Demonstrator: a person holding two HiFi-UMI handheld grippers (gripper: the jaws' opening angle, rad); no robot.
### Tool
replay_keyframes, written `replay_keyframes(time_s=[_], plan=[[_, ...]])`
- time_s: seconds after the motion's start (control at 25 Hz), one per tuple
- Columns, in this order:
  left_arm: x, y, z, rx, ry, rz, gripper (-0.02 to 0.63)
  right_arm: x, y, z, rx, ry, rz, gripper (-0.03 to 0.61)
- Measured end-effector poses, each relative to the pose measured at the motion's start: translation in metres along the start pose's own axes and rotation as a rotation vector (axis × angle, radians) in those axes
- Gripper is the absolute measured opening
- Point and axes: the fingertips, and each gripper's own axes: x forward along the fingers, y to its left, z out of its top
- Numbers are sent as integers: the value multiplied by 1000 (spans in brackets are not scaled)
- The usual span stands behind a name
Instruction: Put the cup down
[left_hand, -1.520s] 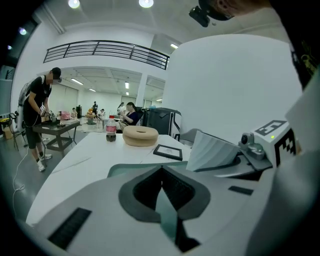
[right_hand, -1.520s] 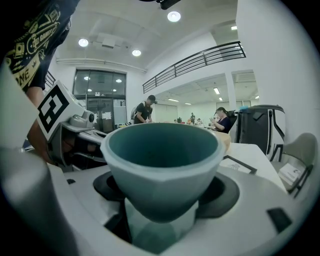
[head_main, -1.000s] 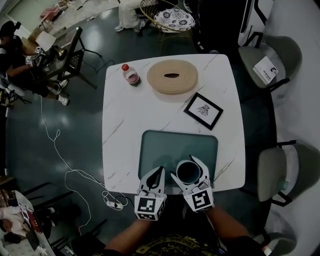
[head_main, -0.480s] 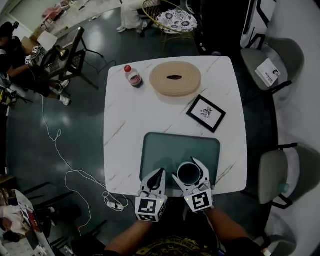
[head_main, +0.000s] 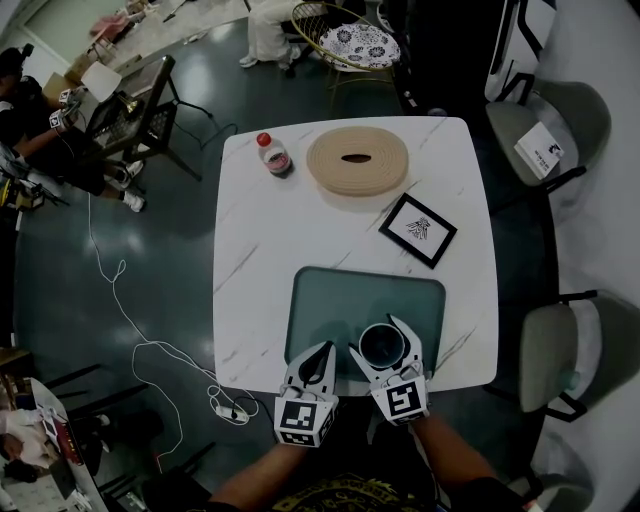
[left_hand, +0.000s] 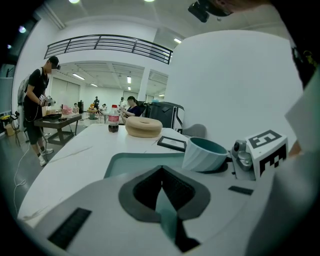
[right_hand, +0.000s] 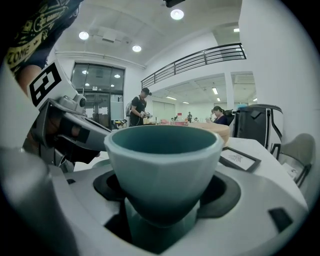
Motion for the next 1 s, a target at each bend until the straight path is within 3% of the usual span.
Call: replay_keyframes(time_s=[0.56,1.0], plan=[[-5,-5,-2,-16,3,-25,11,2,7,-18,28,67,7,371],[-10,-12,2,-18,4,-25,10,-7,8,-22,78,85,13,419]])
